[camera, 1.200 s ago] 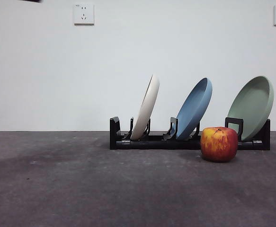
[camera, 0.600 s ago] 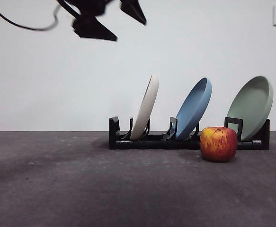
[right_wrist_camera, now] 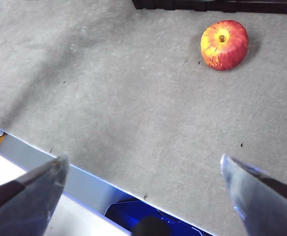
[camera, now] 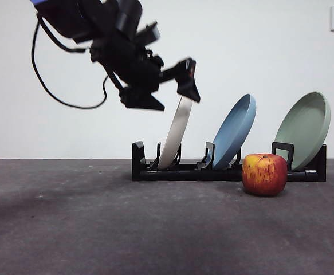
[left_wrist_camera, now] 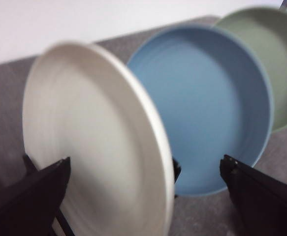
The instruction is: Take the yellow plate from the plate rack,put the plate on the table,take the apple from the table,put the apple in the plate
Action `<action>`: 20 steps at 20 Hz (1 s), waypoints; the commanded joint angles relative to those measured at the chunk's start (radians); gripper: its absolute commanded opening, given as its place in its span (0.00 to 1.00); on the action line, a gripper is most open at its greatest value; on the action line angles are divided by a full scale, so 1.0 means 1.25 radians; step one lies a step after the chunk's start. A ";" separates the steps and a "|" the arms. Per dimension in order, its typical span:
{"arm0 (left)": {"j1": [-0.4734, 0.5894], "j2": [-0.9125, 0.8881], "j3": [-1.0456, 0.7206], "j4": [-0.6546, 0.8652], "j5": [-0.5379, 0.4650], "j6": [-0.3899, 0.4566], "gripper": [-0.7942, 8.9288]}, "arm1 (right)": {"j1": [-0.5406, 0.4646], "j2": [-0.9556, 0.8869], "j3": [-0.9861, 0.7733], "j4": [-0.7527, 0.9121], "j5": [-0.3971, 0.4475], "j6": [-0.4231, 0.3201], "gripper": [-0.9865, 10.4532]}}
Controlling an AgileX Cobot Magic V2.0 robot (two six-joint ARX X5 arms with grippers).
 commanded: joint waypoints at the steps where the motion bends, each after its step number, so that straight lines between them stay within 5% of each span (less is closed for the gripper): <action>1: -0.009 0.025 0.001 0.011 -0.010 0.010 0.66 | 0.002 0.001 0.003 0.000 -0.001 0.006 0.71; 3: -0.015 0.030 0.001 0.014 -0.010 0.010 0.59 | 0.002 0.001 0.003 -0.001 -0.001 0.006 0.71; 6: -0.020 0.030 0.001 0.014 -0.009 0.009 0.23 | 0.002 0.001 0.003 -0.001 -0.001 0.006 0.71; 9: -0.020 0.030 0.001 0.013 -0.007 0.009 0.07 | 0.002 0.001 0.003 -0.002 -0.001 0.006 0.71; 20: -0.020 0.000 0.001 0.004 0.037 0.001 0.07 | 0.002 0.001 0.003 -0.002 -0.001 0.005 0.71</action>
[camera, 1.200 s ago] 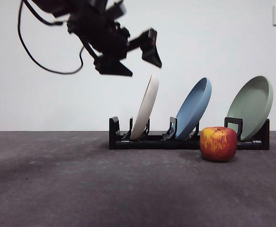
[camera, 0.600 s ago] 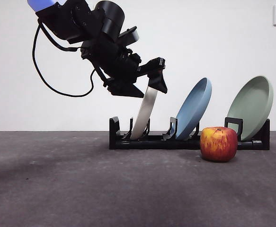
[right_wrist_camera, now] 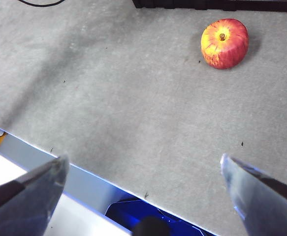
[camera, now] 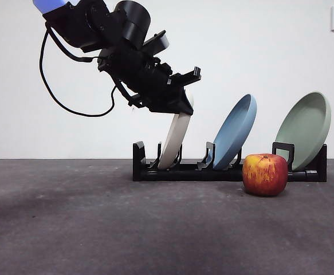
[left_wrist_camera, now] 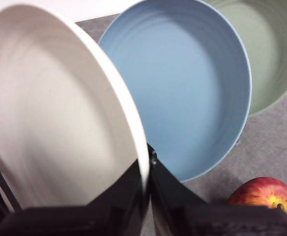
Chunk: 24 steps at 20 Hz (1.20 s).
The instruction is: Take the yellow plate from the plate rack,put the plate on the table,take the apple from the table,put the apple in the plate
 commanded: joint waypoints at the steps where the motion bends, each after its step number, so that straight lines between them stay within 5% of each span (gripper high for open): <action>1: -0.002 -0.030 0.002 -0.002 -0.004 0.004 0.07 | 0.002 0.000 0.003 0.001 -0.002 0.005 0.71; 8: -0.001 -0.139 0.027 -0.088 0.022 0.016 0.07 | 0.002 0.000 0.003 0.001 -0.003 0.005 0.71; 12: -0.036 -0.251 0.027 -0.285 0.025 0.125 0.07 | 0.002 0.000 0.003 0.001 -0.005 0.005 0.71; 16: -0.129 -0.346 0.027 -0.552 -0.157 0.250 0.08 | 0.002 0.000 0.003 0.001 -0.006 0.005 0.71; 19: -0.213 -0.347 0.020 -0.720 -0.365 0.261 0.08 | 0.002 0.000 0.003 0.001 -0.006 0.005 0.71; 24: -0.331 -0.346 -0.133 -0.700 -0.444 0.211 0.08 | 0.002 0.000 0.003 0.001 -0.005 0.005 0.71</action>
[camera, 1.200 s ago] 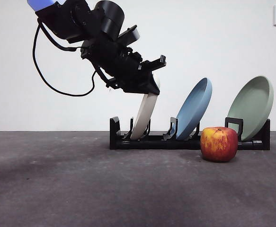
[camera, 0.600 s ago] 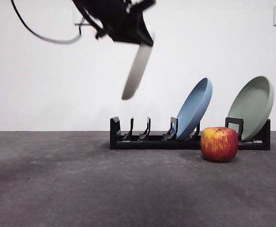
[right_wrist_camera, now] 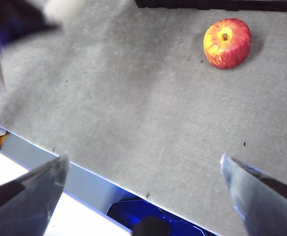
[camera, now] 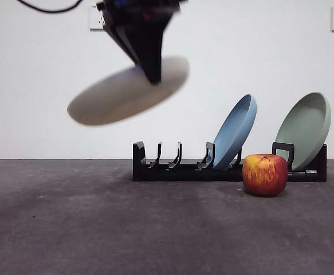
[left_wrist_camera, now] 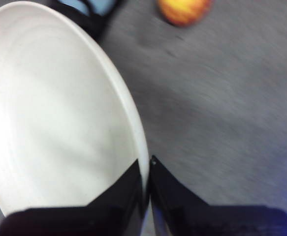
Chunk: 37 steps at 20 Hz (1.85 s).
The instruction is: Take the yellow plate from the plate rack,put the plate on the table,take the apple from the table,put the apple in the plate
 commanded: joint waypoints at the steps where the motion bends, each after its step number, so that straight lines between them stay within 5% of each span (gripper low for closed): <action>1: -0.045 0.010 -0.089 0.058 -0.014 -0.021 0.08 | 0.002 0.000 0.003 0.001 -0.001 0.005 0.71; 10: -0.168 0.162 -0.204 0.237 -0.118 -0.007 0.08 | 0.002 0.000 0.003 0.001 -0.002 0.005 0.71; 17: -0.177 0.211 -0.204 0.265 -0.080 -0.011 0.08 | 0.002 0.000 0.003 0.002 -0.001 0.005 0.71; 21: -0.177 0.210 -0.204 0.259 -0.067 -0.011 0.29 | 0.002 0.000 0.003 0.001 -0.001 0.005 0.71; 23: -0.177 0.202 -0.201 0.255 -0.068 -0.011 0.31 | 0.002 0.000 0.003 0.001 -0.001 0.005 0.71; 30: -0.177 0.036 -0.121 0.160 -0.039 -0.089 0.31 | 0.002 0.035 0.003 0.067 0.003 0.012 0.71; 37: -0.176 -0.247 -0.027 0.114 0.031 -0.122 0.31 | 0.013 0.232 0.003 0.317 0.011 0.060 0.71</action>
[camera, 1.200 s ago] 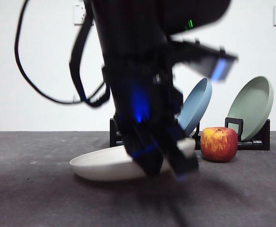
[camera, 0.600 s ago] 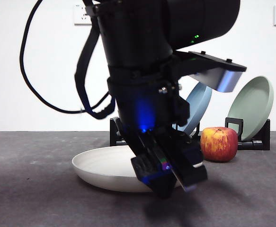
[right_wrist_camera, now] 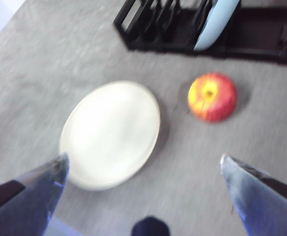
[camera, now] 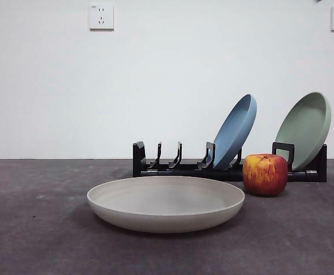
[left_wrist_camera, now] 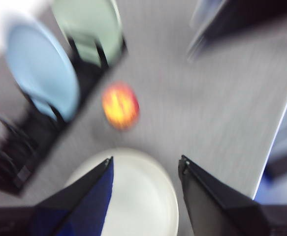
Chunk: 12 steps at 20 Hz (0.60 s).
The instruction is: Take the yellow plate from the plate rack,put the plate on the table,take the apple from the table,put the apple in the plate
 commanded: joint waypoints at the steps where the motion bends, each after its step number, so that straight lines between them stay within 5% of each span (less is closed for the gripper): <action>1: -0.002 -0.070 0.006 -0.020 0.002 -0.011 0.31 | 0.018 0.083 0.003 0.072 0.030 0.023 0.71; 12: -0.002 -0.249 0.006 -0.201 0.005 -0.137 0.31 | 0.158 0.471 0.003 0.386 0.284 -0.002 0.72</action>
